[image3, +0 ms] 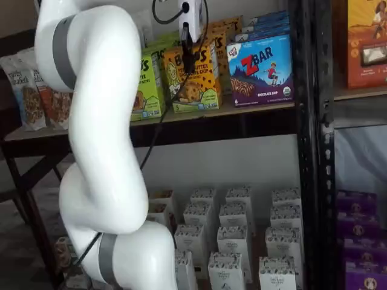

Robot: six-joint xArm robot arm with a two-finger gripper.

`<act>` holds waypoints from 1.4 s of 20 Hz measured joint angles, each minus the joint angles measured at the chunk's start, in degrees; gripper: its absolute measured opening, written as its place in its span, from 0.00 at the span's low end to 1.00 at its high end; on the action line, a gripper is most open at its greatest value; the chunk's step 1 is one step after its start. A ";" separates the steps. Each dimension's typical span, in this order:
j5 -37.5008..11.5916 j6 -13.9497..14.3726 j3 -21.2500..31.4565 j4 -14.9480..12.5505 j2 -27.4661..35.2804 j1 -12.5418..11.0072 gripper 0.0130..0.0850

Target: Pick up the orange box on the top shelf, the fifth box from the left

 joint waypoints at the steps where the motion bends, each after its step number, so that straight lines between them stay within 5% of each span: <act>1: -0.05 -0.01 0.05 0.04 -0.03 -0.01 0.78; 3: -0.11 -0.04 0.13 0.11 -0.09 -0.05 0.67; 28: 0.21 -0.09 0.45 0.37 -0.39 -0.16 0.67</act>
